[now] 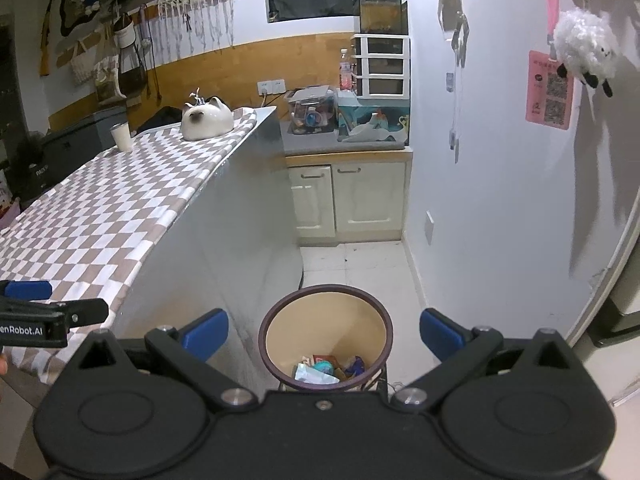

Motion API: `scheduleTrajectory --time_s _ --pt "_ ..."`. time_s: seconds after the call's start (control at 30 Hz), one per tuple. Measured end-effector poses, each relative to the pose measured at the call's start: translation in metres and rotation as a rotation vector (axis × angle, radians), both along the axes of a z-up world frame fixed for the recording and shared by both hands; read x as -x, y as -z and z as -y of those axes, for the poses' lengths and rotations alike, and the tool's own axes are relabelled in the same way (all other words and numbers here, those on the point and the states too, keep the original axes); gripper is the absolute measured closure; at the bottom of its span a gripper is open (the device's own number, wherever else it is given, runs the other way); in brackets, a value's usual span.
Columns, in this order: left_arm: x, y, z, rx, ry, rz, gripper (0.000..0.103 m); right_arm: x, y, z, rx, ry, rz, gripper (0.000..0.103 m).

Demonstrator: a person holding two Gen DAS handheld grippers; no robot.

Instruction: Collect trash

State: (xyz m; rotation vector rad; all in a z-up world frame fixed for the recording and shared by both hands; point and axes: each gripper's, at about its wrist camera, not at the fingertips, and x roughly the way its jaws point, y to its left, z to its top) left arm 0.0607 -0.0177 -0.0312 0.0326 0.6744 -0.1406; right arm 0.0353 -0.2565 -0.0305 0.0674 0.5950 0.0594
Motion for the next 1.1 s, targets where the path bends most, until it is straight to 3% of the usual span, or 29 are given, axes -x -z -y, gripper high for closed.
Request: scheduleTrajectory --time_s 0.37,1.1 --pt "0.016 0.013 -0.004 -0.033 -0.025 -0.006 0.000 0.015 0.011 -0.001 0.017 0.033 -0.017 0.000" --pt "0.028 0.025 0.001 -0.028 -0.015 -0.021 0.000 0.033 0.022 -0.011 0.071 0.047 -0.020 0.000"
